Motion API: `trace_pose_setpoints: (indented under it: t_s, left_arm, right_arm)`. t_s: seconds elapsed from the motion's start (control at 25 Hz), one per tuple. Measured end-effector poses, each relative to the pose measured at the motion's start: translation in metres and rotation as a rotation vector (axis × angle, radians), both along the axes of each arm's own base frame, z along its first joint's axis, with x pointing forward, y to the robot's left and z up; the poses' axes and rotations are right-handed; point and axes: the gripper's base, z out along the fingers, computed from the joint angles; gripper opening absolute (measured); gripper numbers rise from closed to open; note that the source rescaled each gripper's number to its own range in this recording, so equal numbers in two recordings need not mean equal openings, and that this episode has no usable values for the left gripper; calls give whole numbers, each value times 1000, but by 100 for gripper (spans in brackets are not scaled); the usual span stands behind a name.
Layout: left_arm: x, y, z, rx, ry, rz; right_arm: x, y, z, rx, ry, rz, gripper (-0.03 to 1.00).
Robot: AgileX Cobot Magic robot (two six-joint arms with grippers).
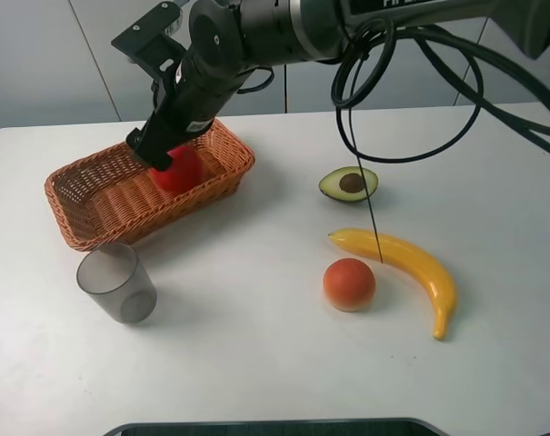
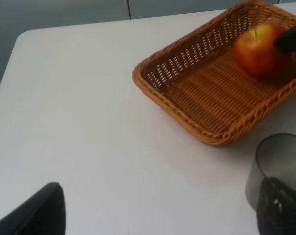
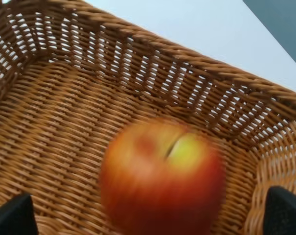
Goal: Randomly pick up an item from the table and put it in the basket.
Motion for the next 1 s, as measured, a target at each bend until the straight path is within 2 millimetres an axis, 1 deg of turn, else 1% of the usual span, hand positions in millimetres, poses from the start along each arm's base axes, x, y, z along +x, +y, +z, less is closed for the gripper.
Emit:
trace_pose_setpoints:
  t_s: [0.2, 0.32, 0.44, 0.48, 0.56, 0.6, 0.72, 0.88, 1.0]
  left_arm:
    - [0, 0, 0, 0, 0, 0]
    - [0, 0, 0, 0, 0, 0]
    - [0, 0, 0, 0, 0, 0]
    - [0, 0, 0, 0, 0, 0]
    - [0, 0, 0, 0, 0, 0]
    - [0, 0, 0, 0, 0, 0]
    - [0, 0, 0, 0, 0, 0]
    - [0, 0, 0, 0, 0, 0]
    - [0, 0, 0, 0, 0, 0]
  right_arm:
    - [-2, -2, 19, 20, -24, 5, 99]
    - [-7, -7, 27, -9, 6, 11, 99]
    - [-11, -19, 35, -28, 96, -39, 100]
    - [-10, -27, 35, -31, 129, -74, 100]
    - [-9, -50, 41, -36, 176, -145, 100]
    - [-9, -62, 41, -44, 206, -184, 100]
    - [-13, -106, 48, -71, 297, -309, 100]
    - [-24, -173, 49, -93, 419, -514, 100]
    - [-36, -227, 57, -58, 452, -679, 100]
